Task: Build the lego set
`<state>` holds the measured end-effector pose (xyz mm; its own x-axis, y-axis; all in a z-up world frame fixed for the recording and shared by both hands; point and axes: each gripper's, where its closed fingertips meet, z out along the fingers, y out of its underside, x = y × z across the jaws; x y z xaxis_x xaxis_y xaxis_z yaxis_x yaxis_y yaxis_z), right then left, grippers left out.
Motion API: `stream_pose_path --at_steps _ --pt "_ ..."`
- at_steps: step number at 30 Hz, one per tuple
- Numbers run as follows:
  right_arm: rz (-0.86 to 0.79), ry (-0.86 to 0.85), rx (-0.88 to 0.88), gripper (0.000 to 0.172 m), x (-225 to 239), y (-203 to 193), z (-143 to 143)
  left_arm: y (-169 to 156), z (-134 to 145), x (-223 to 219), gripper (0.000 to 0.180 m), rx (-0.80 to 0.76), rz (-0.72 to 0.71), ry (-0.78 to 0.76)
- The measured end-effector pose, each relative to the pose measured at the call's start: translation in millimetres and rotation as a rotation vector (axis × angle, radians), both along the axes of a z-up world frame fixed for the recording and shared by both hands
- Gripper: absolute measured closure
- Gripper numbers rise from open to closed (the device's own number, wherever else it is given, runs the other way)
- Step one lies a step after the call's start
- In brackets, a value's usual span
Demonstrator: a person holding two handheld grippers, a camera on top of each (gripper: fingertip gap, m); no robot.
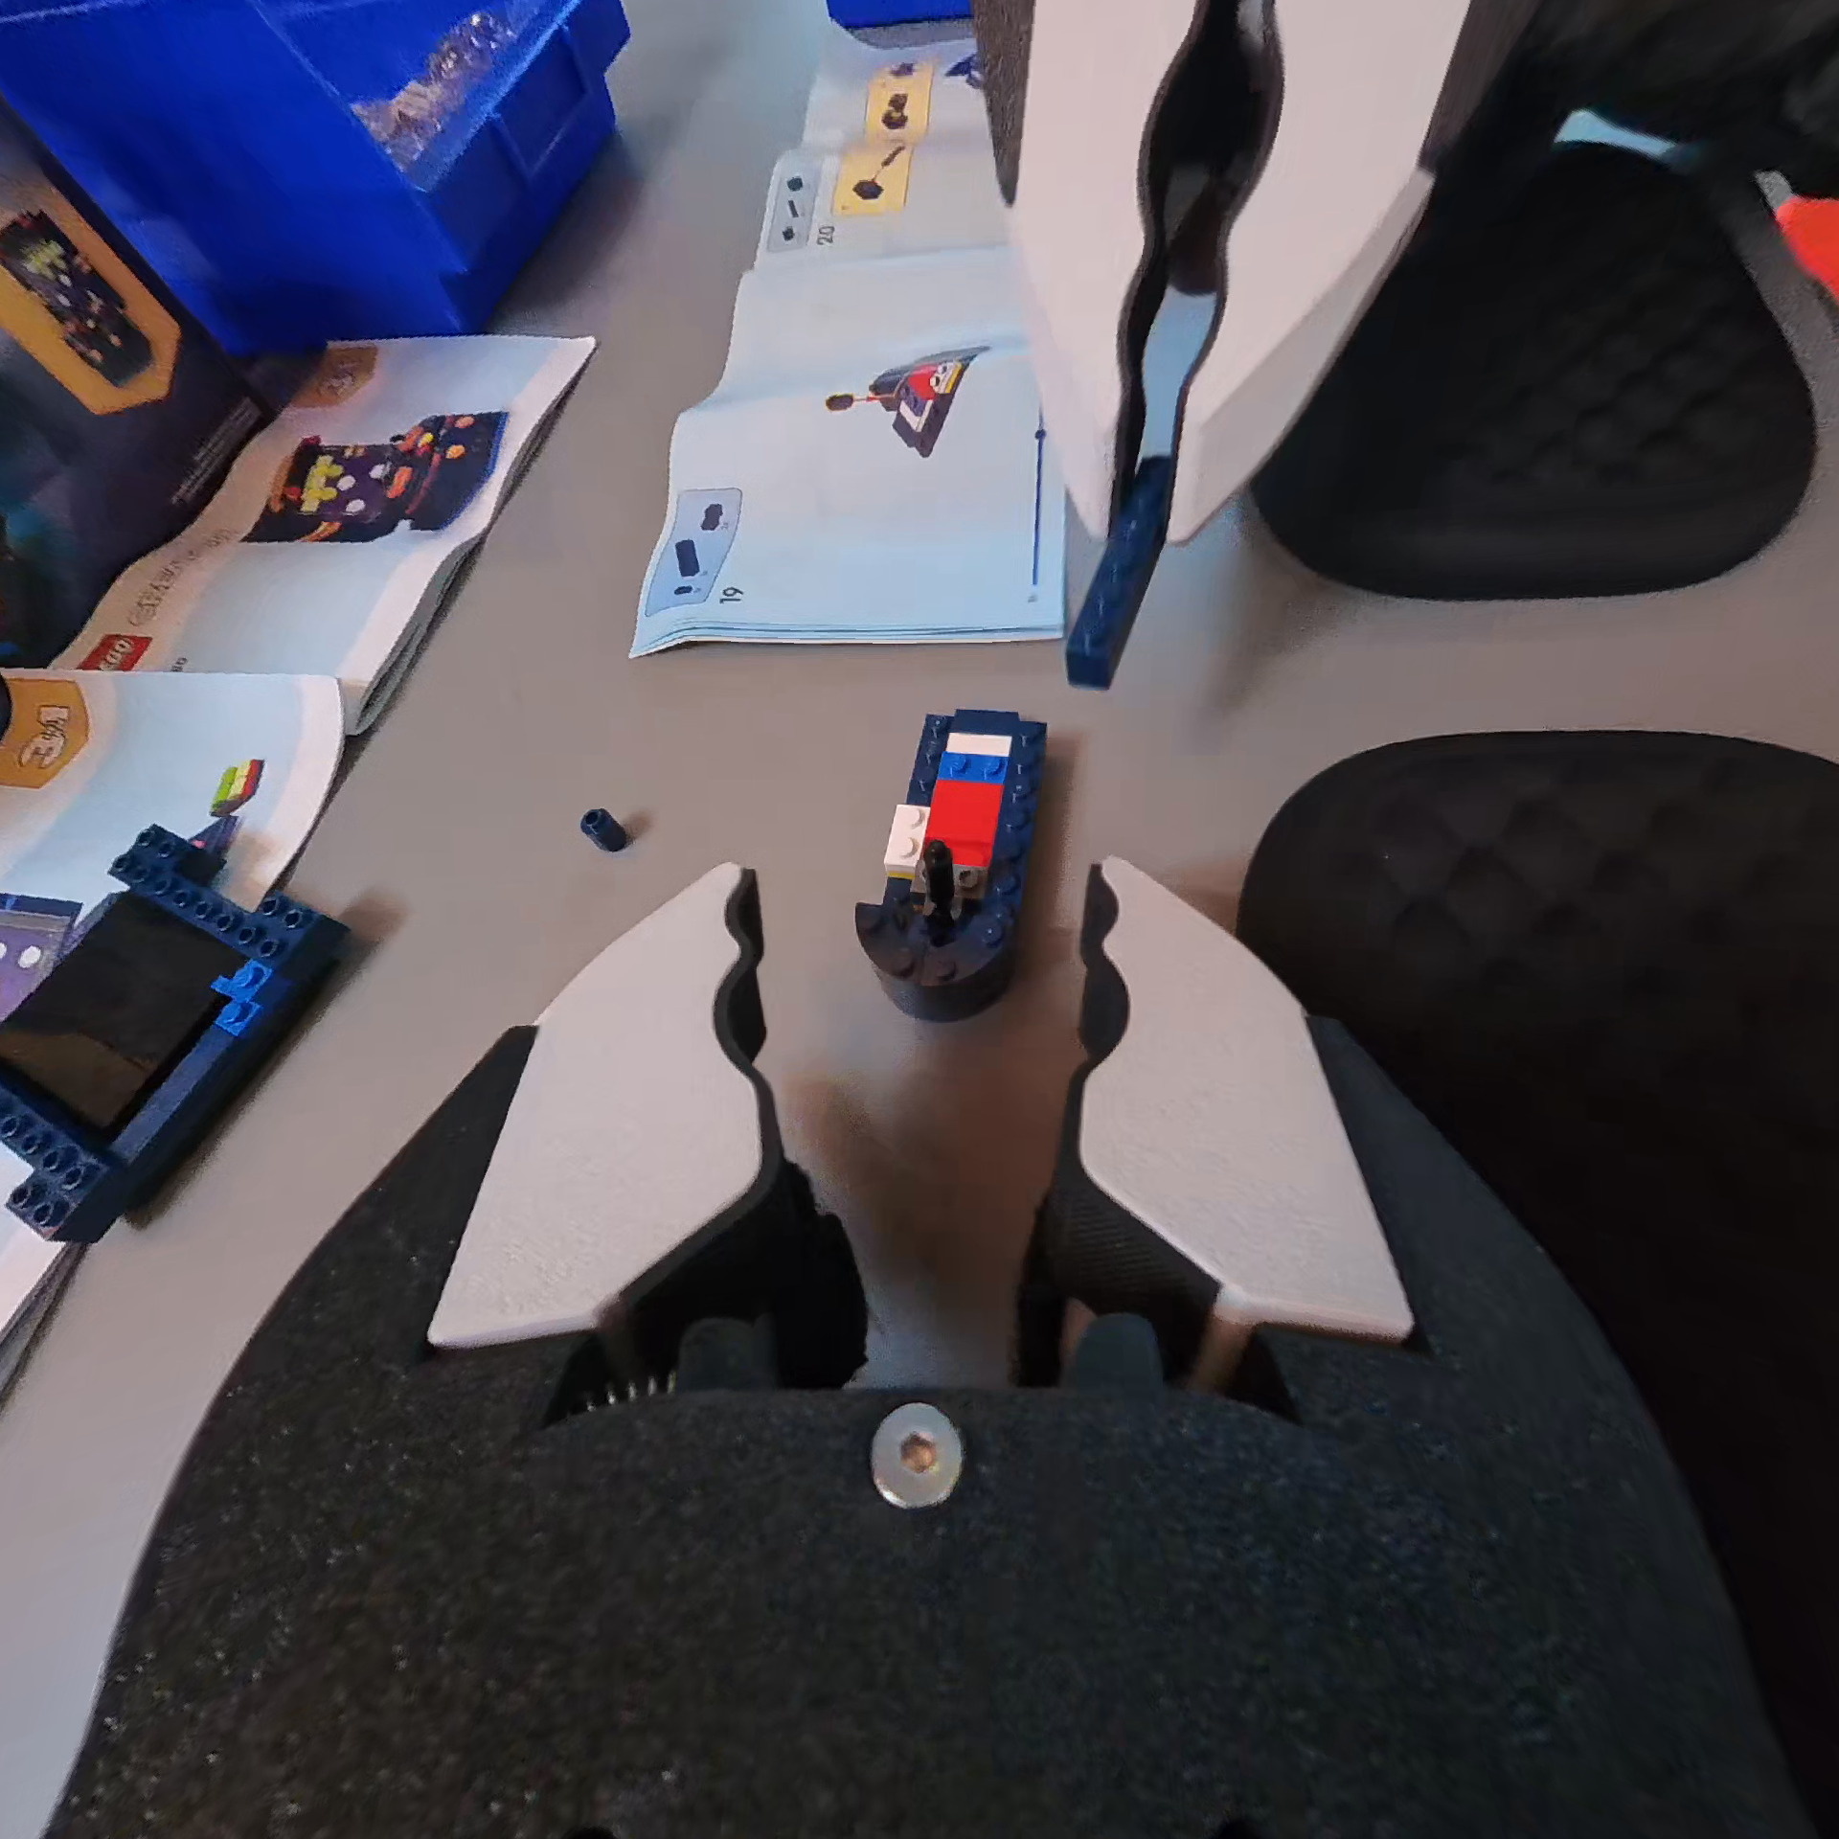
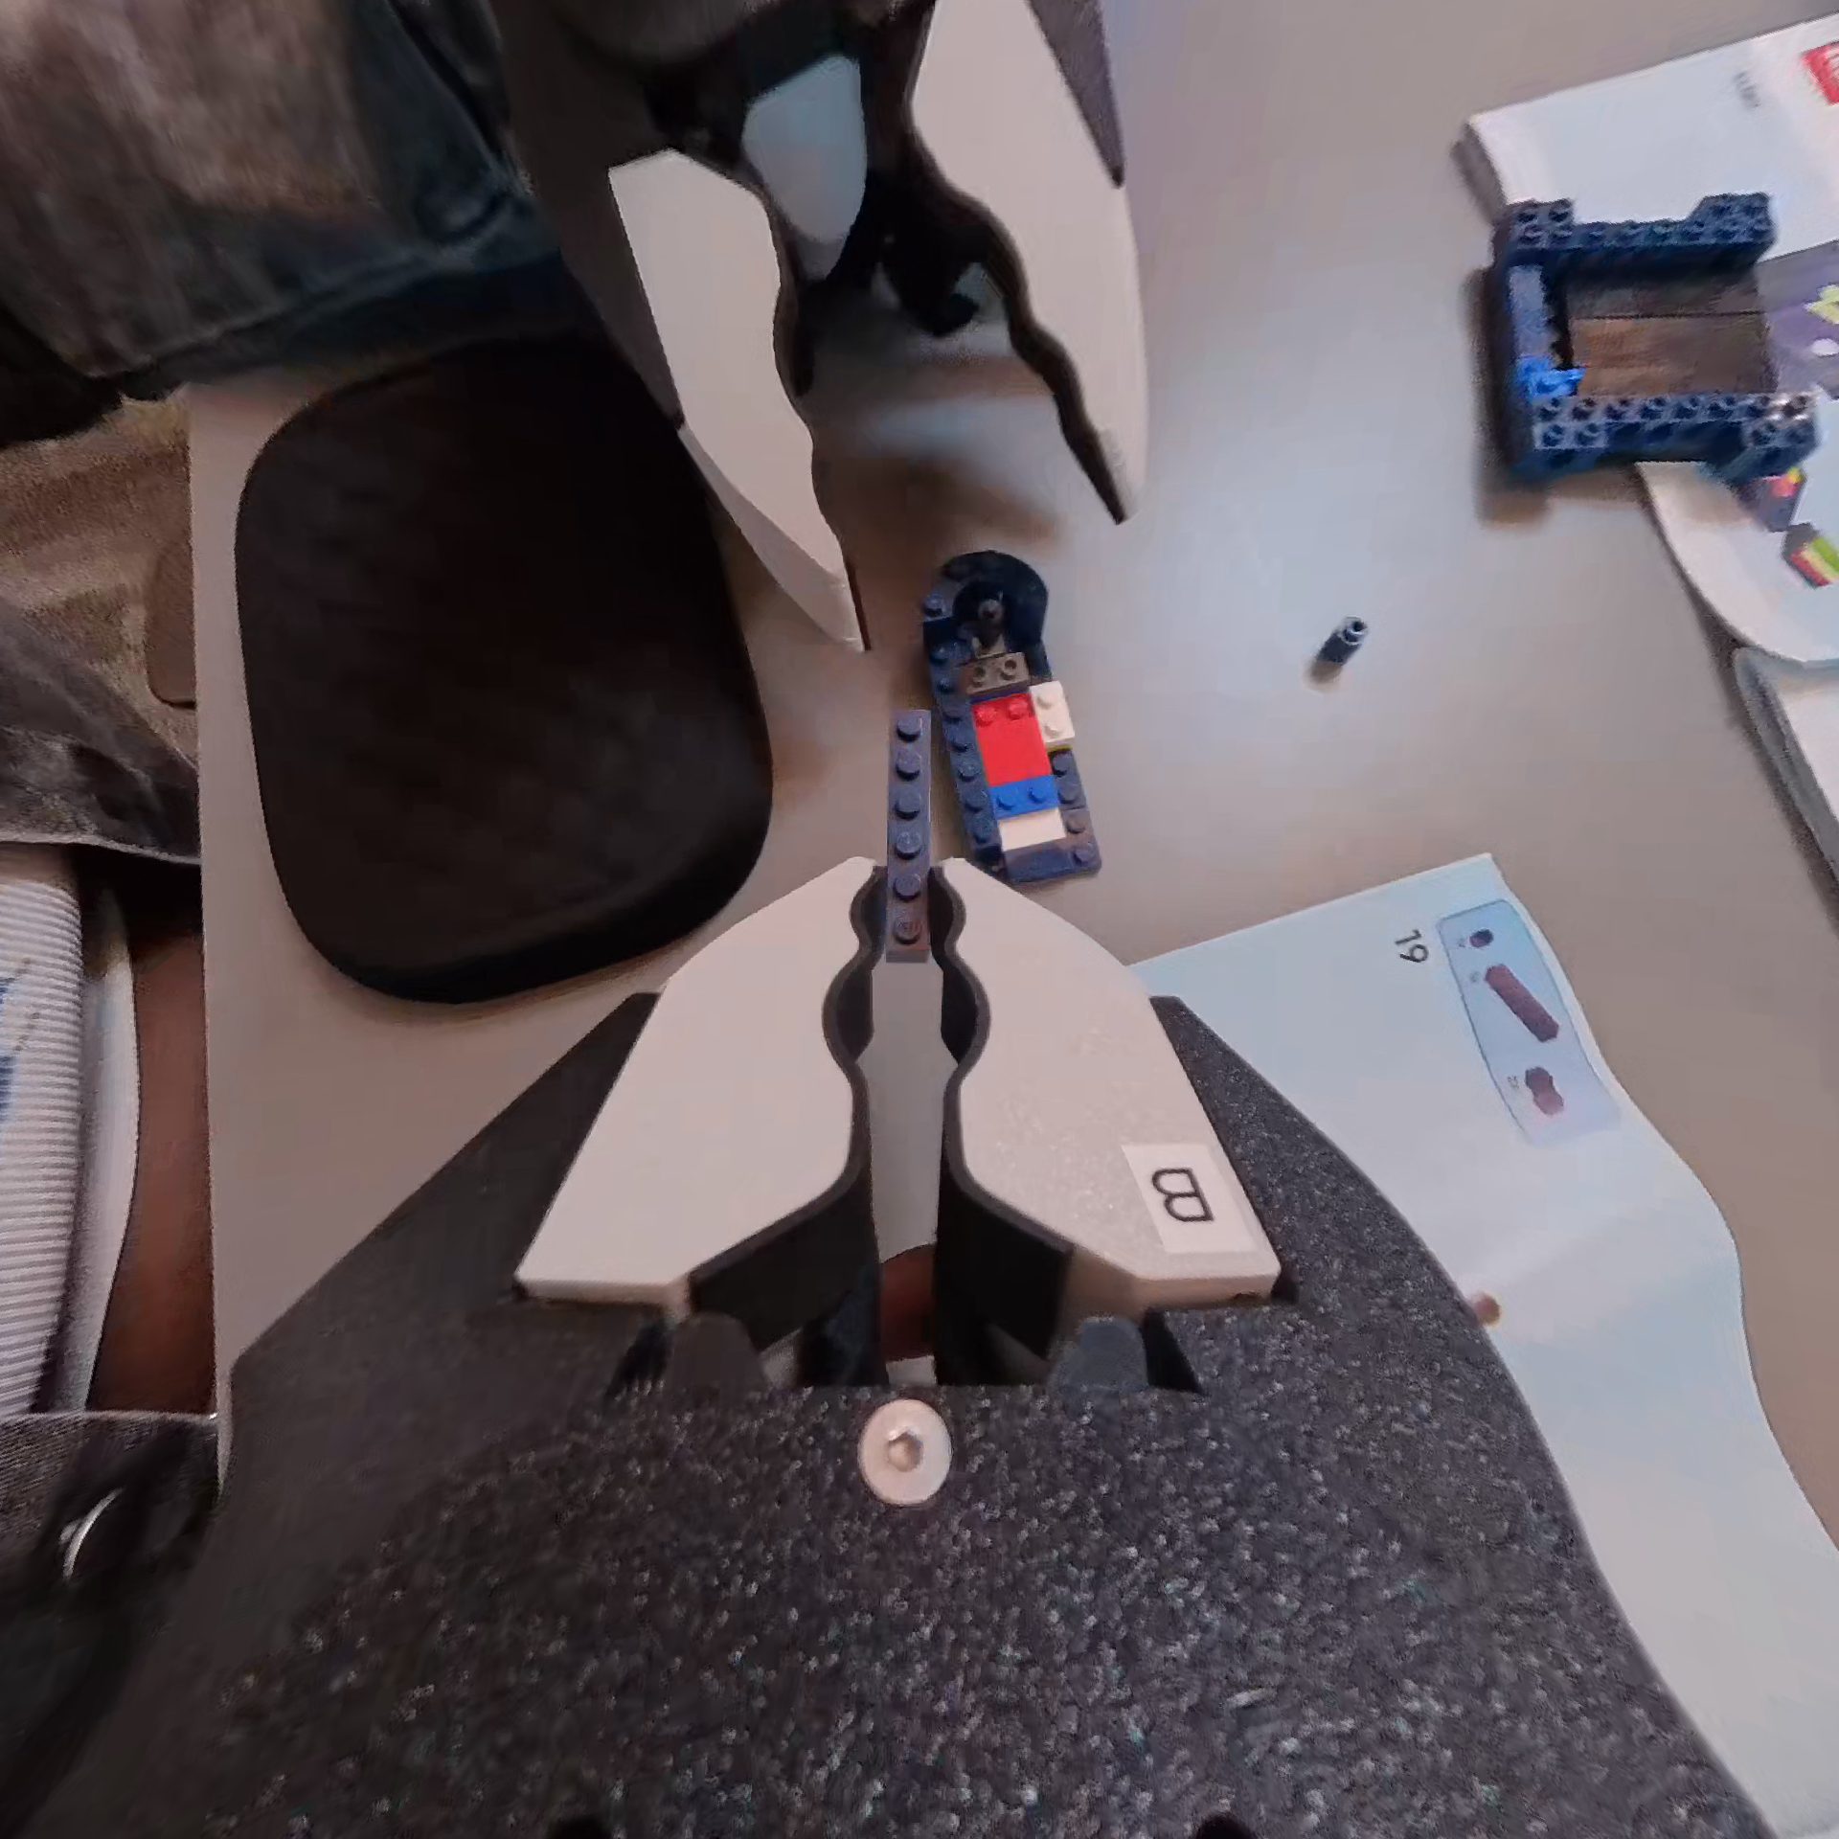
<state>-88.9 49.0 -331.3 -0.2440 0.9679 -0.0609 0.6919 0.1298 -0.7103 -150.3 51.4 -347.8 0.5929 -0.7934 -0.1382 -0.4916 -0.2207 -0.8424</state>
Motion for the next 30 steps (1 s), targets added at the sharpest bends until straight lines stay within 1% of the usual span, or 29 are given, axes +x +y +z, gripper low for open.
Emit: stream_pose_path --at_steps 5,8,10,13,17,30 --pt "0.048 -0.077 0.096 0.164 -14 -5 -6 -12 -12 -7 0.118 -0.046 -0.051 0.129" --pt "0.088 -0.087 0.158 0.164 -27 -5 -7 -13 -13 -7 0.123 -0.042 -0.057 0.147" --pt "0.152 -0.097 0.2 0.164 -31 -4 -14 -14 -16 -4 0.127 -0.04 -0.067 0.163" --pt "0.156 -0.111 0.193 0.164 -36 2 -23 -12 -24 -6 0.132 -0.049 -0.063 0.206" --pt "0.143 -0.076 0.165 0.164 -39 4 -21 -10 -25 -5 0.136 -0.045 -0.059 0.188" --pt "0.181 -0.068 0.129 0.164 -39 1 -32 -10 -25 -3 0.143 -0.036 -0.06 0.174"
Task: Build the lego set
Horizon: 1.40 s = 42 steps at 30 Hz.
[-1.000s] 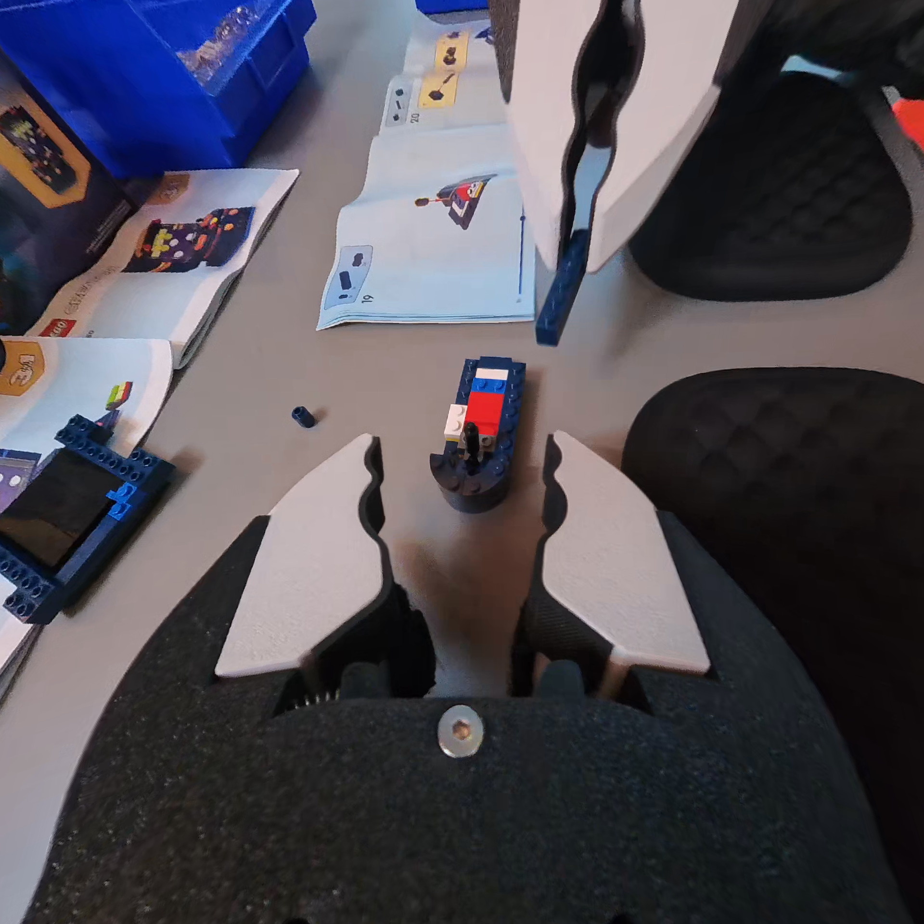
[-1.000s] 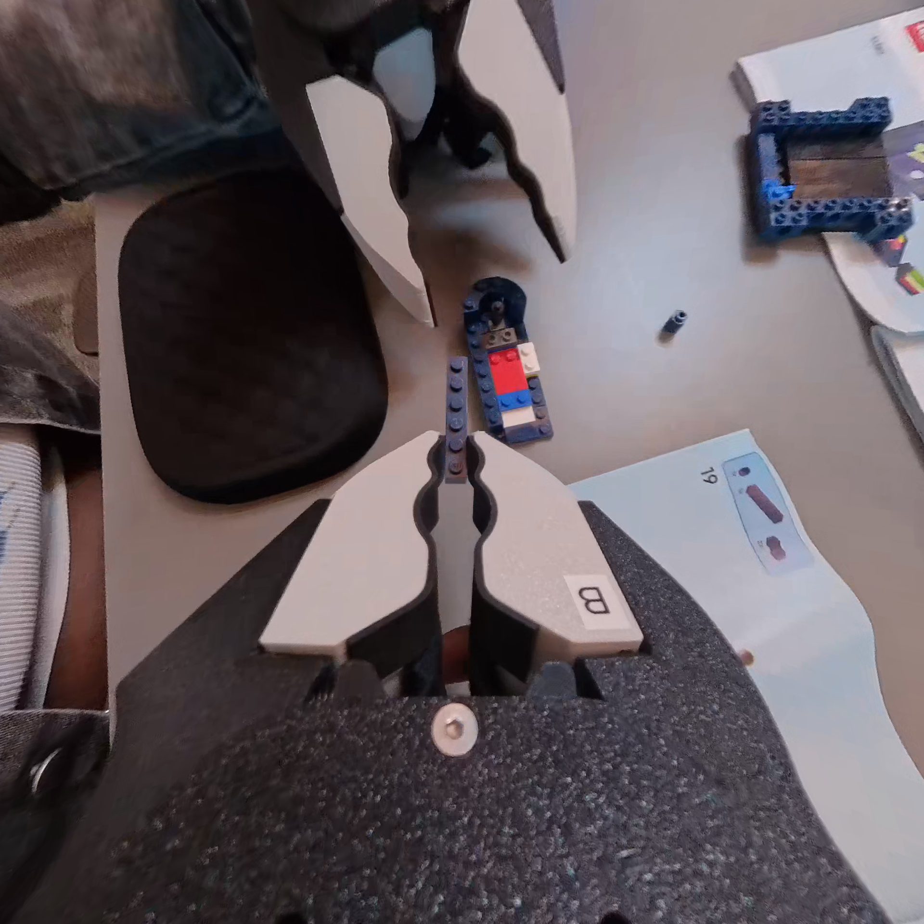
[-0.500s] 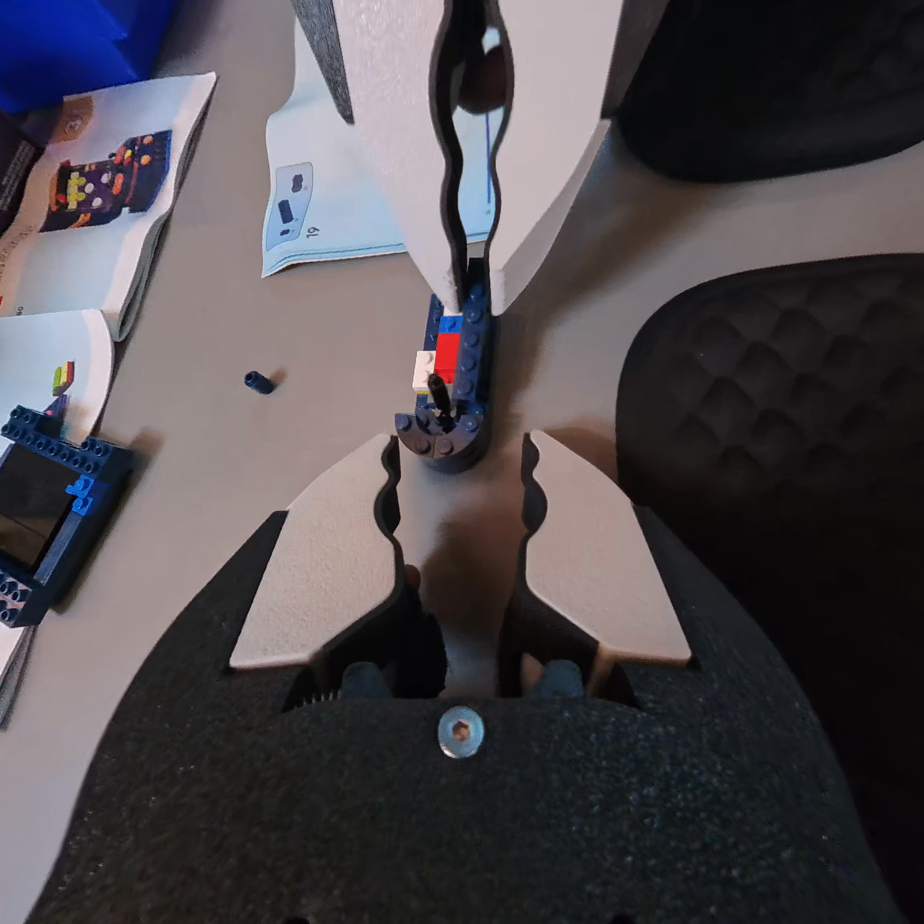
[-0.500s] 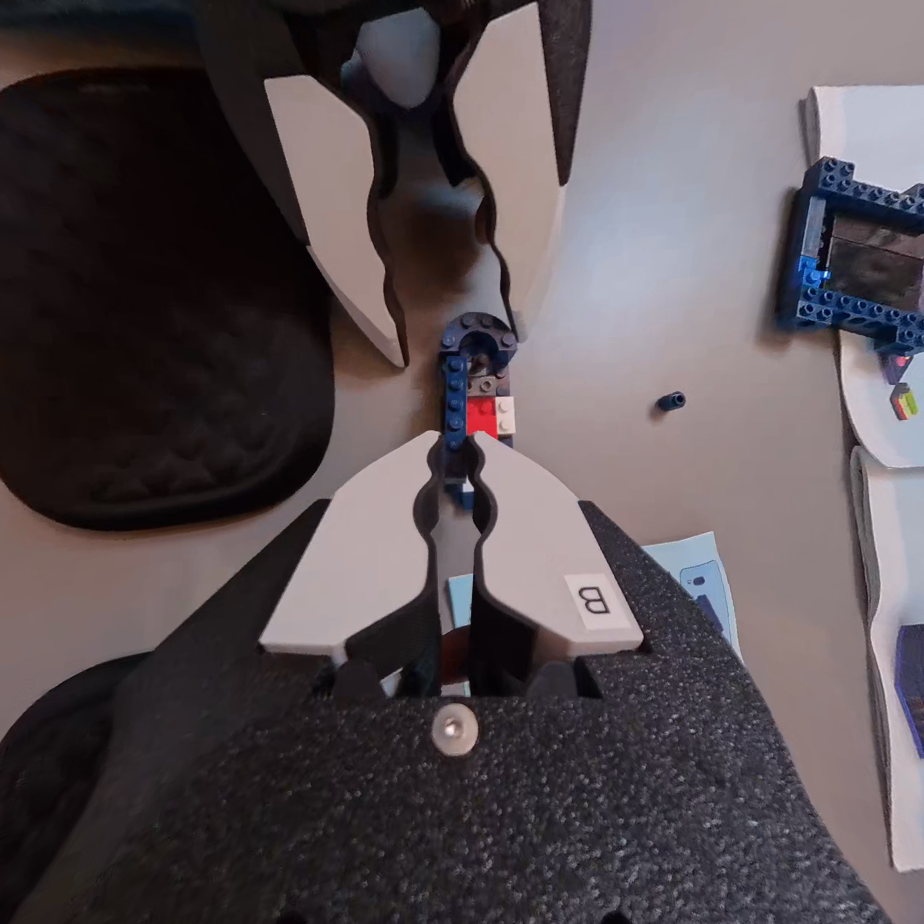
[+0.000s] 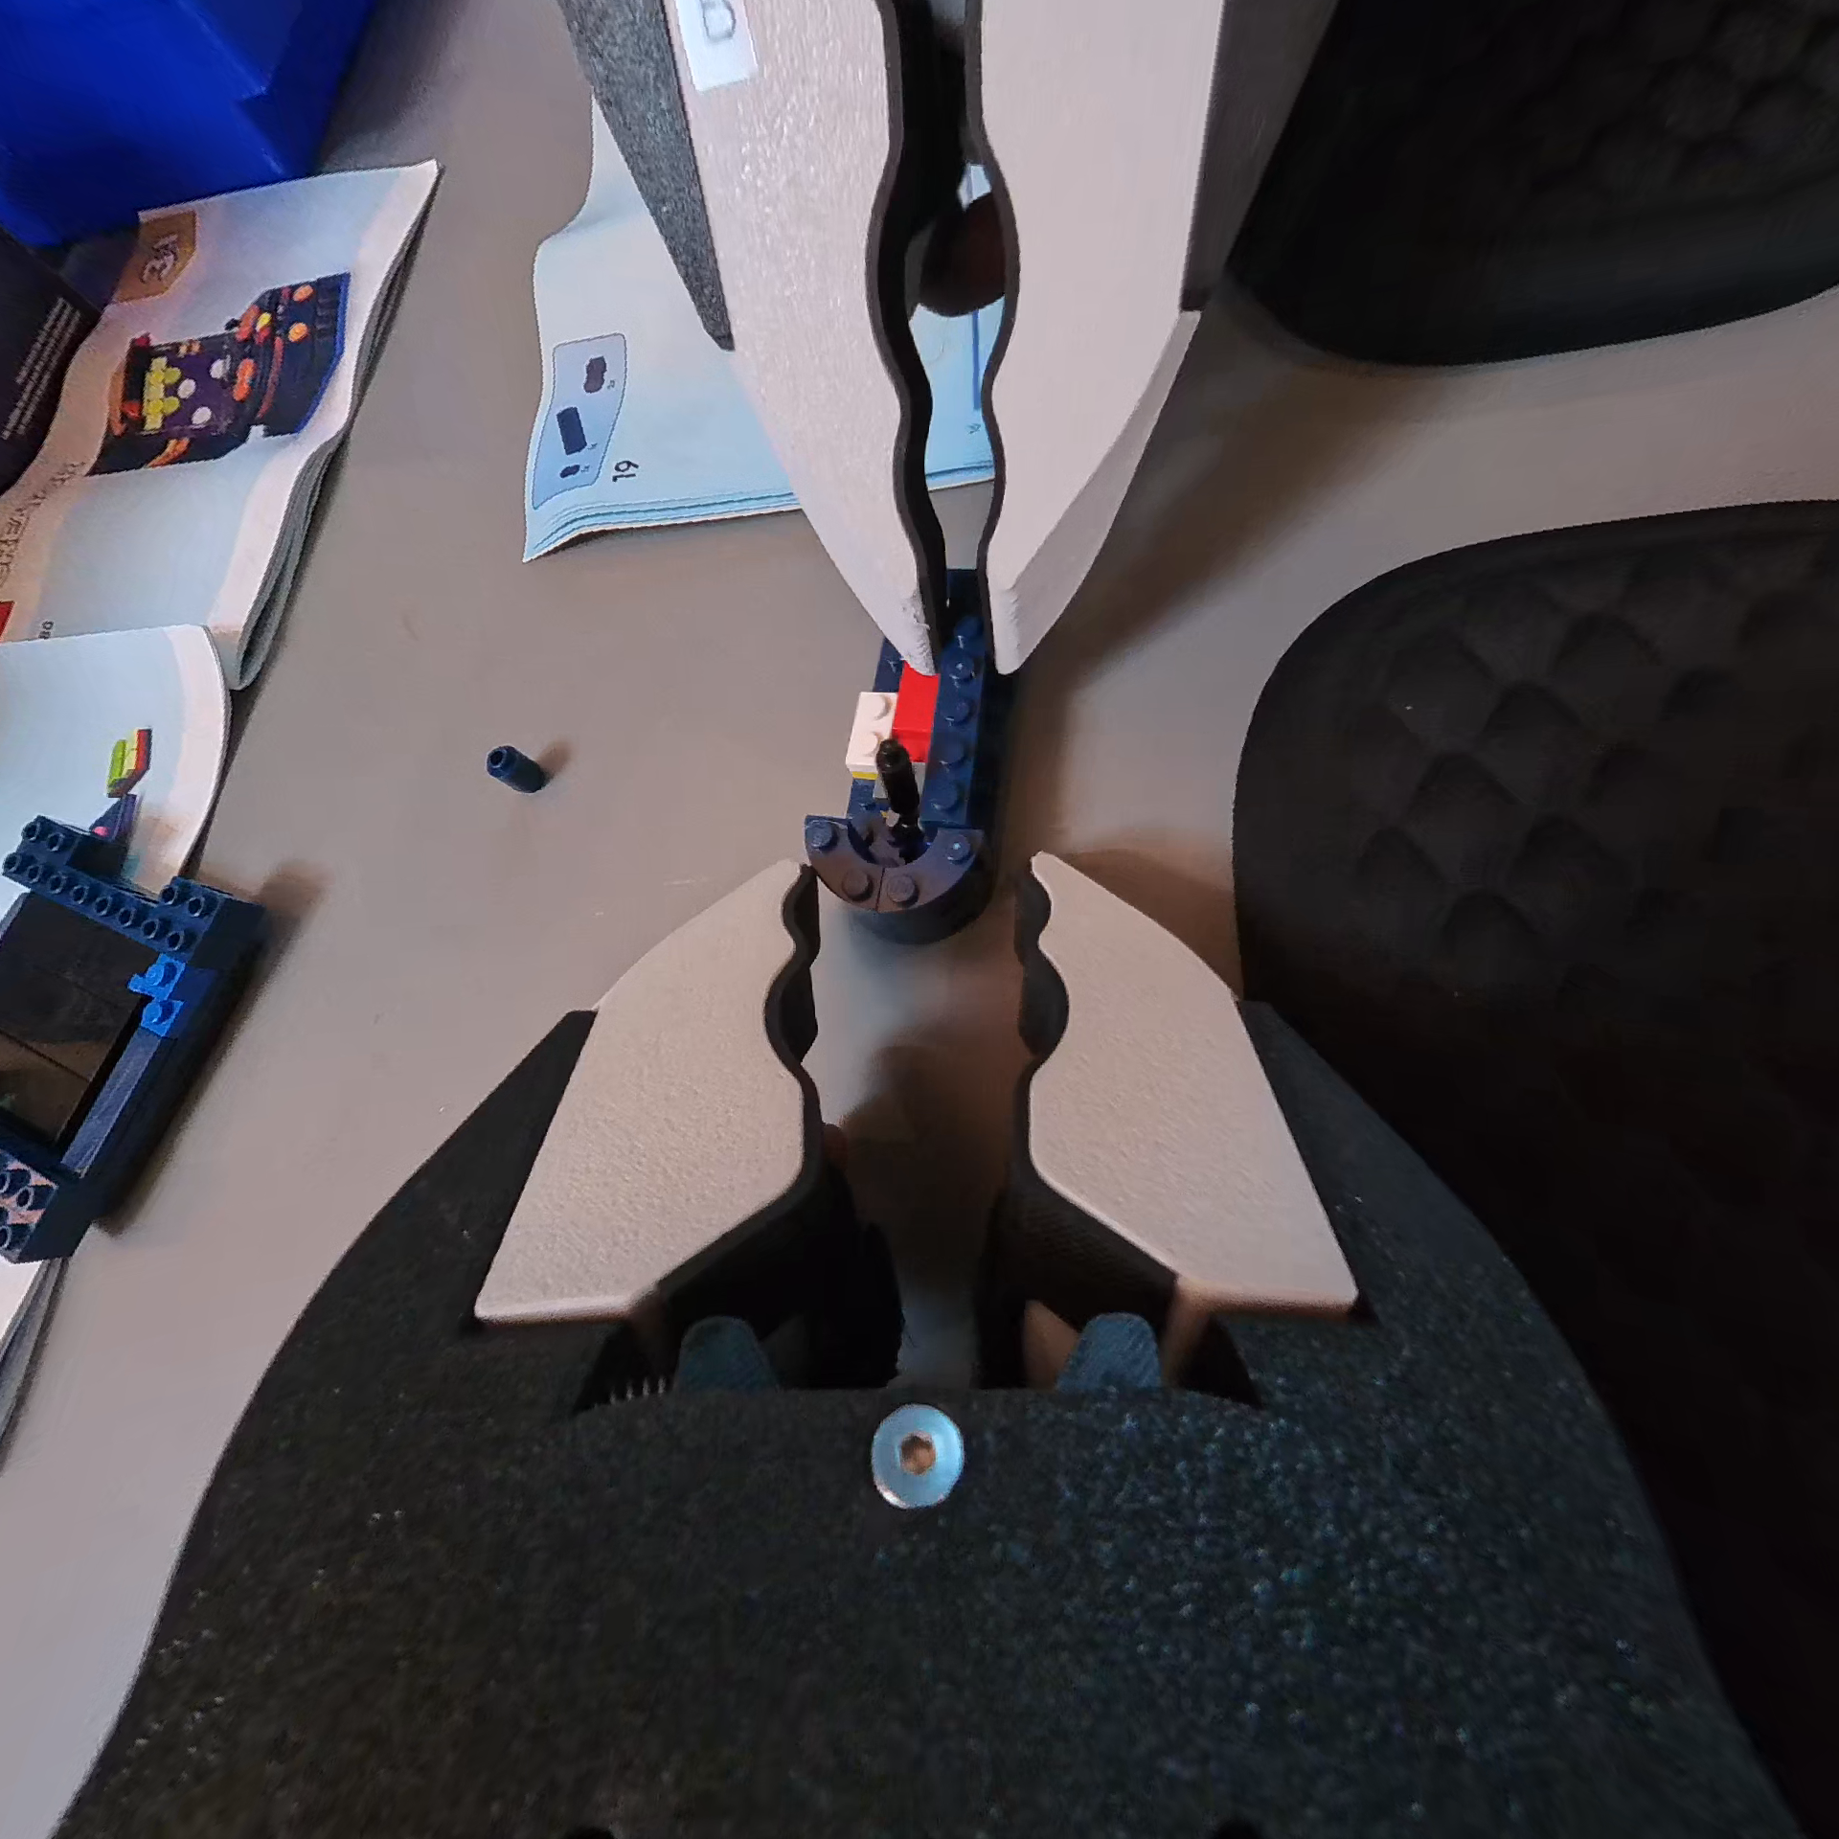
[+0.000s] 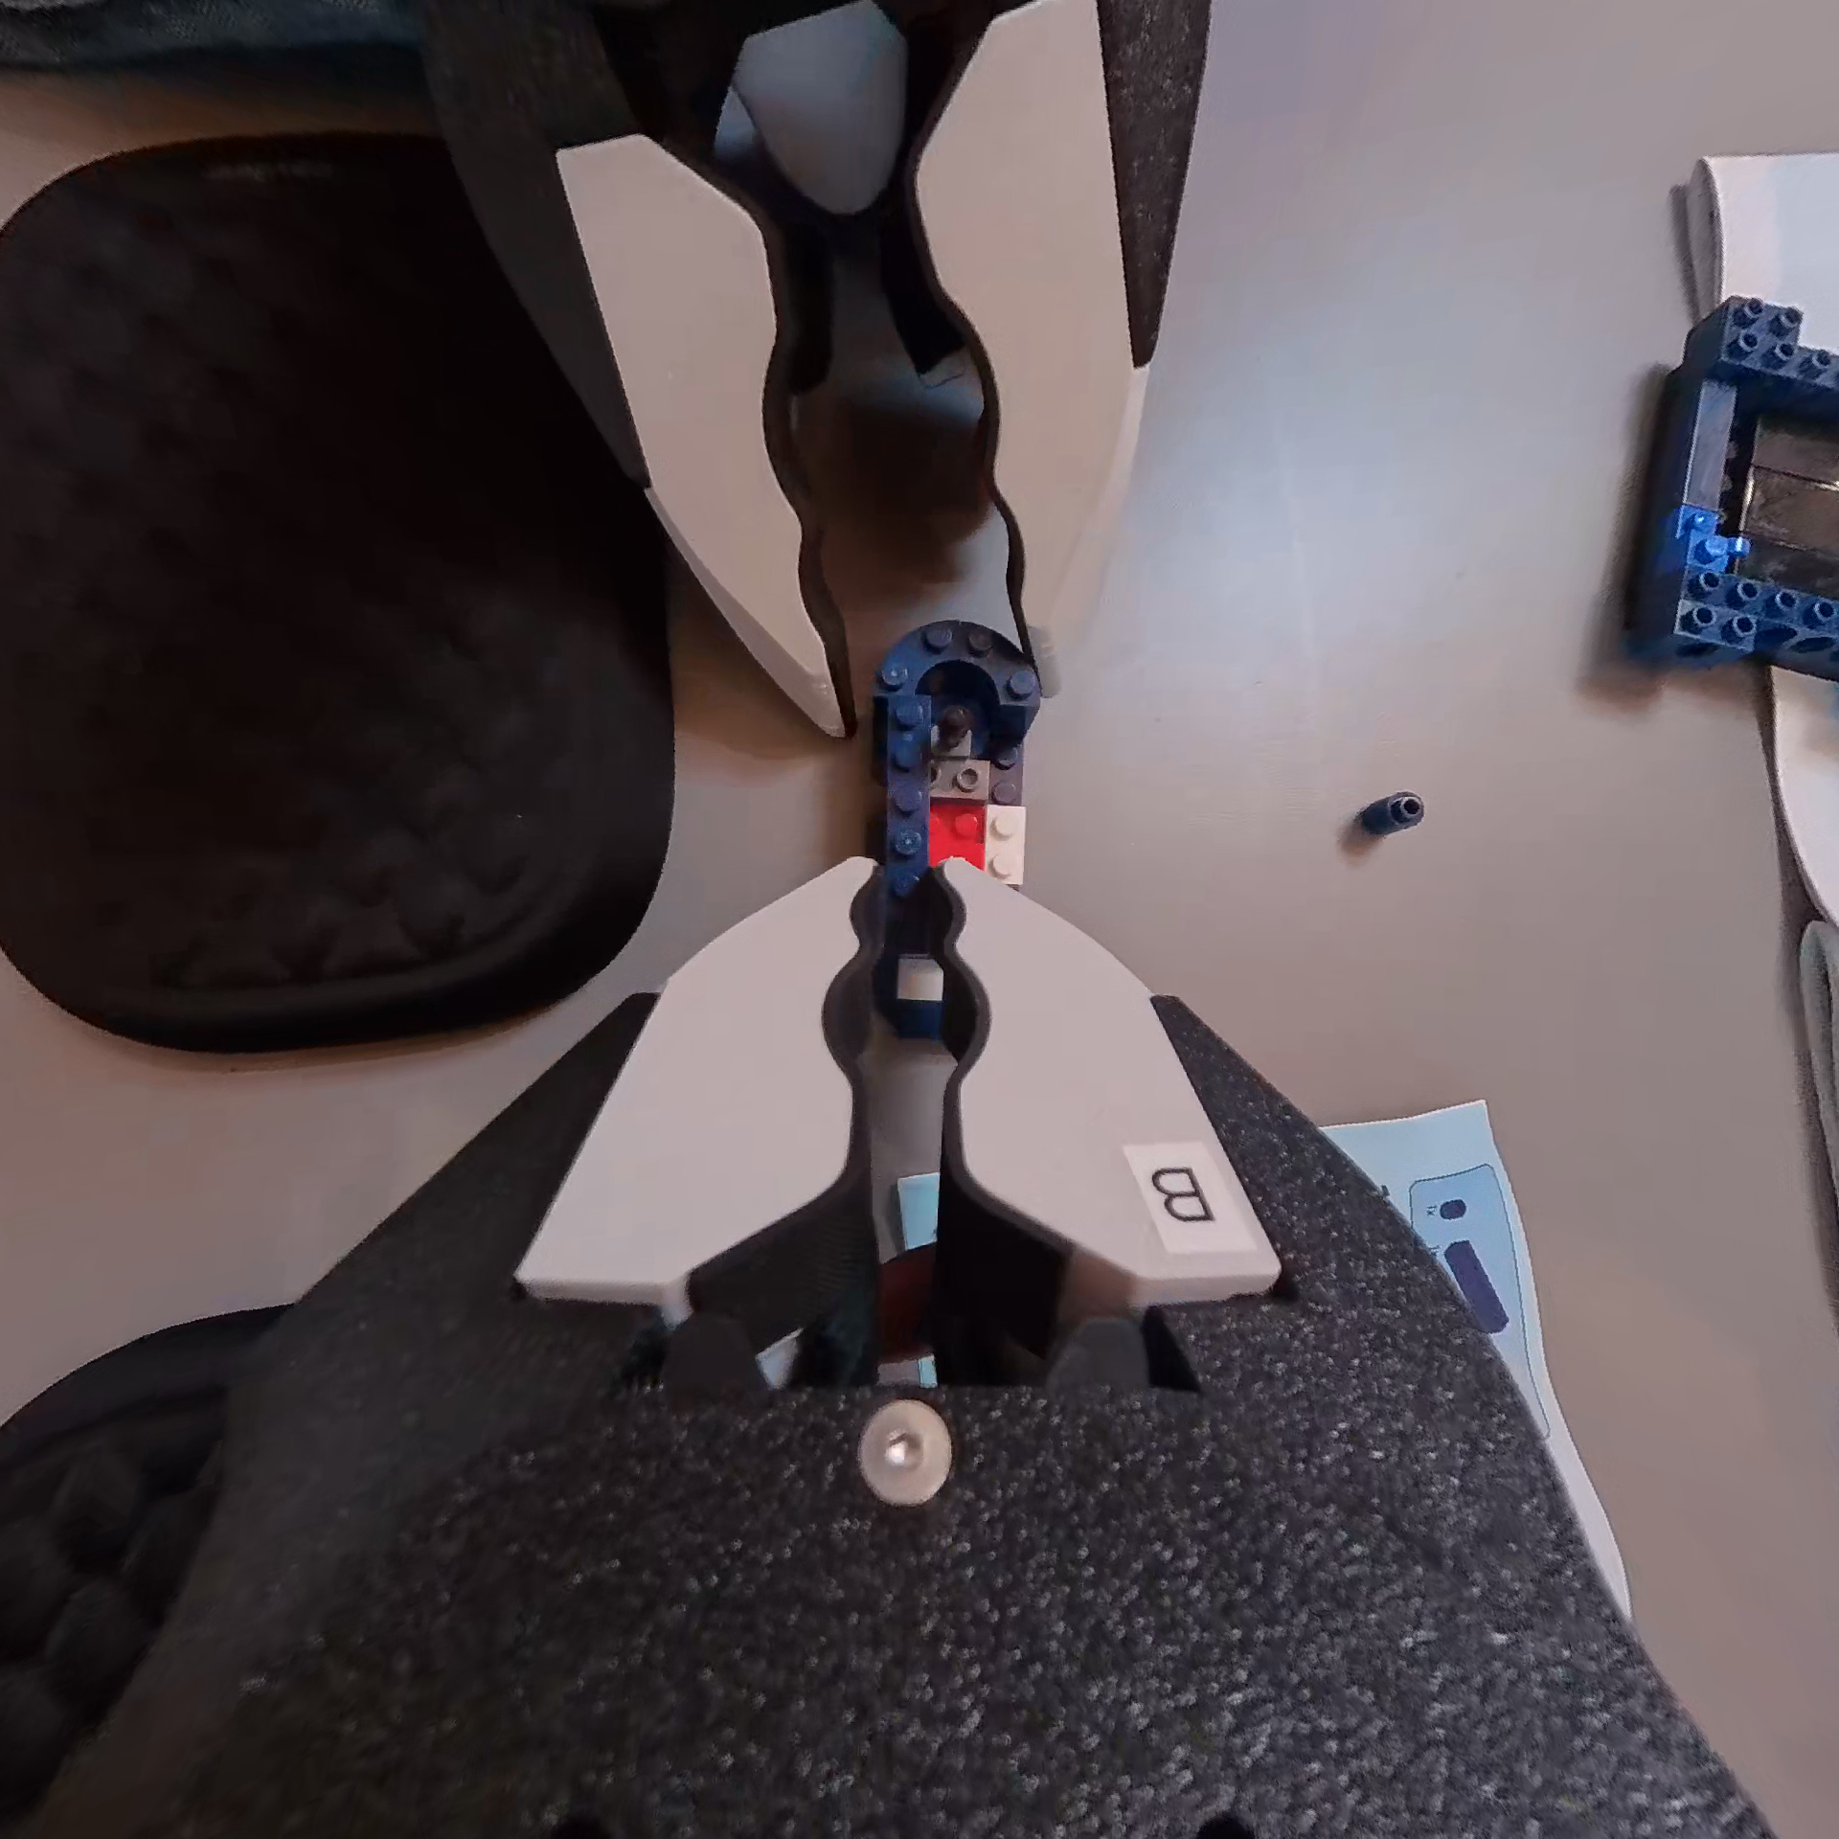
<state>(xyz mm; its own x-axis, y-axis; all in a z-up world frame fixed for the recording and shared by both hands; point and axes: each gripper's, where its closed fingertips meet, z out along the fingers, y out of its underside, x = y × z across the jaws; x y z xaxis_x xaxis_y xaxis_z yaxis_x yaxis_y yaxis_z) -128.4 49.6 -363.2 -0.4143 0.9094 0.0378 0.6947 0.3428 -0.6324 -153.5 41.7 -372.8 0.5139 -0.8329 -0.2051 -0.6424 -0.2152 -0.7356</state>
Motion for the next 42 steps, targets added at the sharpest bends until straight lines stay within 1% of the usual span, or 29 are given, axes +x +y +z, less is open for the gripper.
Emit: stream_pose_path --at_steps 8,15,16,18,20,21,23,24,26,29,33,35,37,39,42 --pt "-0.046 -0.027 -0.022 0.164 2 -1 0 3 0 -1 0.145 0.009 0.016 0.005" --pt "-0.044 -0.039 -0.014 0.164 1 -4 -1 3 0 0 0.145 0.012 0.017 0.007" --pt "-0.045 -0.038 -0.013 0.164 1 -4 -1 3 0 -1 0.144 0.011 0.018 0.008" --pt "-0.045 -0.039 -0.01 0.164 1 -4 -1 2 1 -6 0.129 0.006 0.011 0.04" --pt "-0.045 -0.04 -0.004 0.164 1 -5 -1 0 13 -14 0.128 0.048 0.017 0.061" --pt "-0.045 -0.041 -0.001 0.164 1 -5 -1 -1 26 -15 0.134 0.085 0.019 0.024" --pt "-0.045 -0.041 0.004 0.164 1 -5 -1 -4 52 -11 0.153 0.137 0.012 -0.099" --pt "-0.044 -0.041 0.005 0.164 0 -5 -1 -6 57 -8 0.163 0.135 0.006 -0.132" --pt "-0.044 -0.042 0.005 0.164 0 -6 -1 -13 50 -1 0.176 0.089 -0.046 -0.104" --pt "-0.043 -0.042 0.006 0.164 -1 -6 -1 -14 31 4 0.179 0.076 -0.078 0.006" --pt "-0.041 -0.043 0.008 0.164 -1 -6 -1 -7 33 9 0.18 0.104 -0.063 -0.024" --pt "-0.041 -0.042 0.007 0.164 -1 -7 -1 -6 29 9 0.18 0.1 -0.062 -0.012" --pt "-0.041 -0.041 0.006 0.164 -1 -7 -1 -6 22 8 0.18 0.078 -0.051 0.015" --pt "-0.041 -0.04 0.007 0.164 -2 -7 -1 -7 20 12 0.18 0.04 -0.049 -0.02" --pt "-0.042 -0.04 0.009 0.164 -2 -6 -1 -6 19 11 0.18 0.011 -0.014 -0.031"
